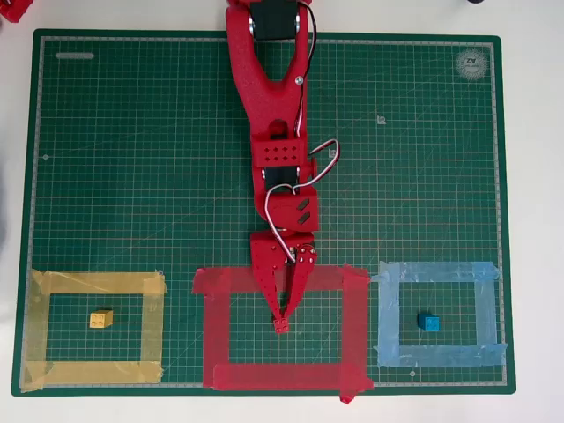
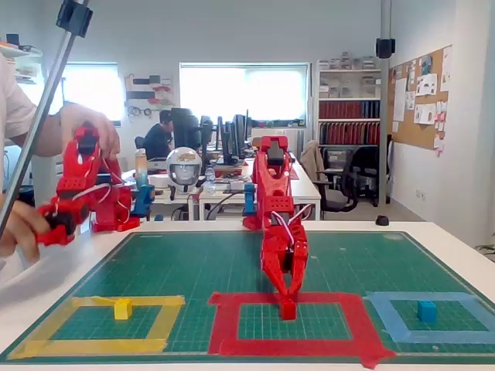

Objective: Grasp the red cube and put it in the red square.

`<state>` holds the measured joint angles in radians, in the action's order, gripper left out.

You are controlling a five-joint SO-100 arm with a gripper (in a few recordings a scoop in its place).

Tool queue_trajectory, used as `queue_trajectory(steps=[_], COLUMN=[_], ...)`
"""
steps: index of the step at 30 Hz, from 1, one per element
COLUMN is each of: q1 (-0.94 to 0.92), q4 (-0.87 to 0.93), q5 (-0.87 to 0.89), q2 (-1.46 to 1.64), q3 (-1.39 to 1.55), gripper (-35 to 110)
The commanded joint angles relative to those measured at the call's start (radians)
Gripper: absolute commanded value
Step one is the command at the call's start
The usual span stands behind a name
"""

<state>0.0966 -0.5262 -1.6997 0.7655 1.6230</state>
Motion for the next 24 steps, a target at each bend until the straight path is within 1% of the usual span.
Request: queue_trajectory(steps=[1, 4, 7, 12, 15, 17, 24], q1=[-0.002, 0.008, 0.017, 0.043, 0.055, 0.055, 0.046], q4=[-0.028, 0.011, 0.132, 0.485, 0.775, 0.896, 0.894], q5=[-0.005, 0.035, 0.107, 0.232, 0.241, 0.244, 0.207], q2=[0.256, 0.445, 0.664, 1.054, 1.218, 1.313, 1.847], q3=[0.101, 0.241, 0.365, 0.595, 0.667, 0.741, 1.298], gripper=[-1, -1, -1, -1, -1, -1, -1])
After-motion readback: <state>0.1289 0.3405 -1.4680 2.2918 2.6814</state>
